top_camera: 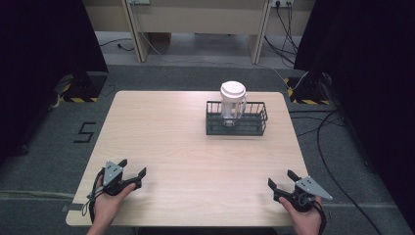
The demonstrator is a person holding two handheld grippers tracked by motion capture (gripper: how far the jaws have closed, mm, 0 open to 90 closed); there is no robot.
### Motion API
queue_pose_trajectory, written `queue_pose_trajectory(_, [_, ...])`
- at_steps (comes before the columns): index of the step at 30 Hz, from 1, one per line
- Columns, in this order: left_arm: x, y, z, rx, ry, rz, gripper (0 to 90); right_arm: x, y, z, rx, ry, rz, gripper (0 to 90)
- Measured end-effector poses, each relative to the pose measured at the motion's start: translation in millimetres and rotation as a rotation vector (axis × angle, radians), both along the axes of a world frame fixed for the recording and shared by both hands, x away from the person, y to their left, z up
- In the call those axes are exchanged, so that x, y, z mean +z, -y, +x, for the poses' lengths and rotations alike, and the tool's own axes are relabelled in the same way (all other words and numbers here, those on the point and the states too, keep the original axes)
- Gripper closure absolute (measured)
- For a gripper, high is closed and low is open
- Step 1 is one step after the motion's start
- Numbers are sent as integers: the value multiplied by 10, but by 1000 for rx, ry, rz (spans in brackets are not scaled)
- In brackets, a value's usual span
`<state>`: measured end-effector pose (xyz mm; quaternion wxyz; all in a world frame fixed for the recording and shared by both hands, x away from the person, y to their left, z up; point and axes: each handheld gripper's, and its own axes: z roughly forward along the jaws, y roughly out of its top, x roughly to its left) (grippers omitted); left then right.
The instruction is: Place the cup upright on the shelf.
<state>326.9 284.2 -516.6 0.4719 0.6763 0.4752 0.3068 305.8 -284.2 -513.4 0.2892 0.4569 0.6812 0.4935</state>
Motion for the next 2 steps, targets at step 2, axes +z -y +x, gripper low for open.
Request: queue_pose_trajectory(2, [11,11,5,0,4,0,175,1,-2,0,0,-3,0,165])
